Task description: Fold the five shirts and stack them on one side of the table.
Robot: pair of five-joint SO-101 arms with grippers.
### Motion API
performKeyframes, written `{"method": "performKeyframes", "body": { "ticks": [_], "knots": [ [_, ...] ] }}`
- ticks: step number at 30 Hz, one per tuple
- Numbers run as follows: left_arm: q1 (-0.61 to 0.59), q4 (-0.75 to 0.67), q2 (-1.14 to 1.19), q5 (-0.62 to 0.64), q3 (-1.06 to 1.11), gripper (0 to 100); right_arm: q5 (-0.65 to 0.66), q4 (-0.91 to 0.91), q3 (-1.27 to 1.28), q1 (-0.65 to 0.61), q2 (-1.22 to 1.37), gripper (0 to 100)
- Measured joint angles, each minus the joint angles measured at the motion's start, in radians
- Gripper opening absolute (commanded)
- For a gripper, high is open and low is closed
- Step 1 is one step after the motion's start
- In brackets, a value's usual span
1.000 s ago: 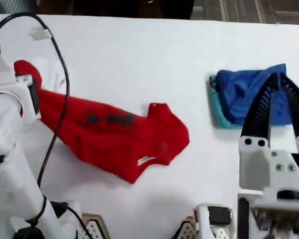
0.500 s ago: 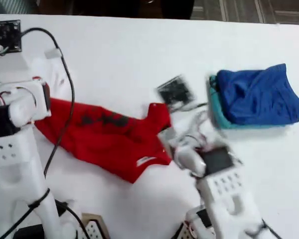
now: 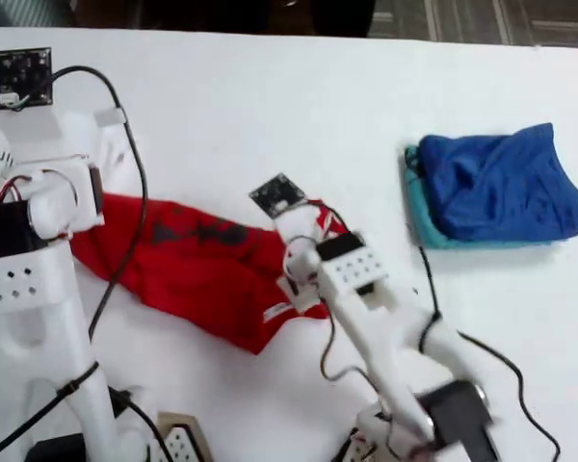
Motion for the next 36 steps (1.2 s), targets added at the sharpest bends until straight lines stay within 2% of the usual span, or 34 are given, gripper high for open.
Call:
{"method": "performKeyframes", "body": {
  "ticks": [5, 9, 10, 16, 19, 25, 30, 36],
  "knots": [
    [0.000, 0.000, 0.000, 0.000, 0.000, 3, 0.000, 0.000, -0.107, -0.002, 0.210, 22.1],
    [0.000, 0.000, 0.000, 0.000, 0.000, 3, -0.002, 0.054, -0.219, 0.005, 0.338, 0.2],
    [0.002, 0.000, 0.000, 0.000, 0.000, 3, -0.002, 0.074, -0.253, 0.008, 0.361, 4.0],
    [-0.002, 0.000, 0.000, 0.000, 0.003, 3, 0.005, 0.118, -0.347, 0.057, 0.431, 2.0],
    [-0.002, -0.002, 0.002, 0.000, 0.025, 3, 0.074, 0.121, -0.394, 0.103, 0.451, 2.1],
    [0.000, -0.051, 0.002, -0.012, 0.133, 3, 0.221, 0.121, -0.591, 0.281, 0.468, 2.0],
    [0.000, -0.114, 0.002, -0.031, 0.252, 3, 0.293, 0.120, -0.824, 0.407, 0.468, 2.0],
    [0.000, -0.210, 0.002, -0.031, 0.402, 3, 0.305, 0.120, -0.964, 0.422, 0.592, 2.4]
  ]
}}
